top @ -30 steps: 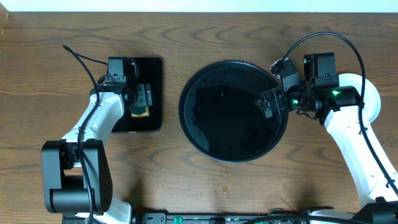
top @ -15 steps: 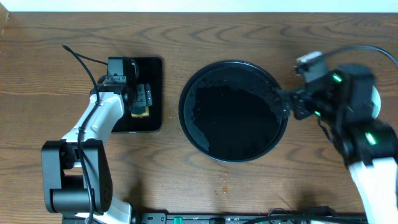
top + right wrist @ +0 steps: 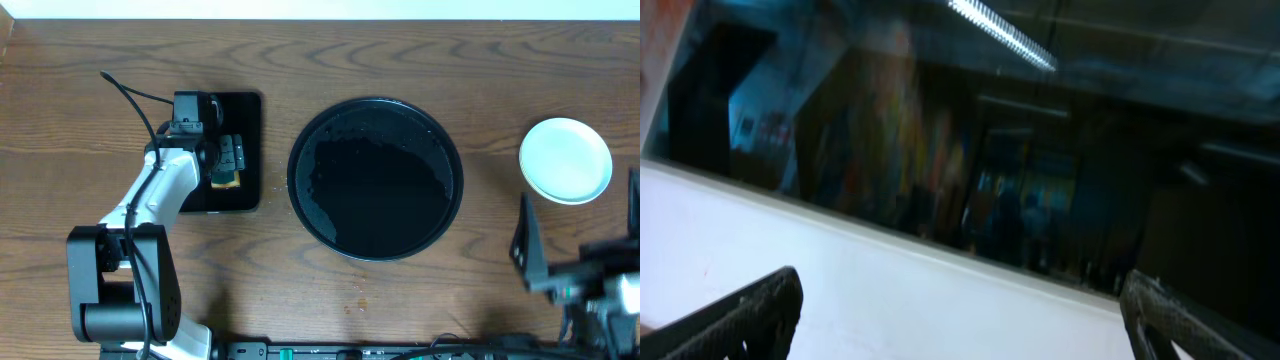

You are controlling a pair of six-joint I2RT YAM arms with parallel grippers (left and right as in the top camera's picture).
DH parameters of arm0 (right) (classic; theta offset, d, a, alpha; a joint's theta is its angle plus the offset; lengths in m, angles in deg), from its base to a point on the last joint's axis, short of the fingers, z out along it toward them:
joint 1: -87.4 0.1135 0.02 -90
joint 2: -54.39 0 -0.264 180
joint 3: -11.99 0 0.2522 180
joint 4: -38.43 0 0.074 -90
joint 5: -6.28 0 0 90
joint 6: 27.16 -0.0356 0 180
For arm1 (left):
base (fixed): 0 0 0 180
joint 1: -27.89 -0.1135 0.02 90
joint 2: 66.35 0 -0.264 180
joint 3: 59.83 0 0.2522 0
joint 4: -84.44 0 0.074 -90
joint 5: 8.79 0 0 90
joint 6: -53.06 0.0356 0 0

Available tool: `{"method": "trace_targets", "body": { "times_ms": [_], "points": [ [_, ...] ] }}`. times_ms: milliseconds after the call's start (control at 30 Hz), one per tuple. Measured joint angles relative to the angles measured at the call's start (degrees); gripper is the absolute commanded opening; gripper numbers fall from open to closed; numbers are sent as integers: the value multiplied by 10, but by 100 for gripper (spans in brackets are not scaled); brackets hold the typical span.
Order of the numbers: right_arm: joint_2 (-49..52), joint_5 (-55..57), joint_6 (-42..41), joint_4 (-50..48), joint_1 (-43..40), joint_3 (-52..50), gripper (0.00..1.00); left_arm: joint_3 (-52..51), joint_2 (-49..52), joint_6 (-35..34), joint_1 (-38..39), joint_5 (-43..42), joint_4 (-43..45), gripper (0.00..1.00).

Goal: Clean dirty plates on tray and stack at the side

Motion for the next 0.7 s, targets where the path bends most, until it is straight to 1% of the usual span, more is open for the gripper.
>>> {"method": "trace_targets", "body": {
  "times_ms": [100, 200, 433, 600, 700],
  "points": [
    [-54, 6, -10, -50, -6, -62, 99, 0, 0, 0, 0, 0, 0, 87],
    [-78, 9, -21, -93, -19, -129, 99, 0, 0, 0, 0, 0, 0, 87],
    [-90, 14, -47, -104, -20, -260, 99, 0, 0, 0, 0, 0, 0, 87],
    [-121, 14, -68, -122, -20, -346, 99, 0, 0, 0, 0, 0, 0, 87],
    [-123, 14, -77, -135, -21, -380, 99, 0, 0, 0, 0, 0, 0, 87]
  ]
}}
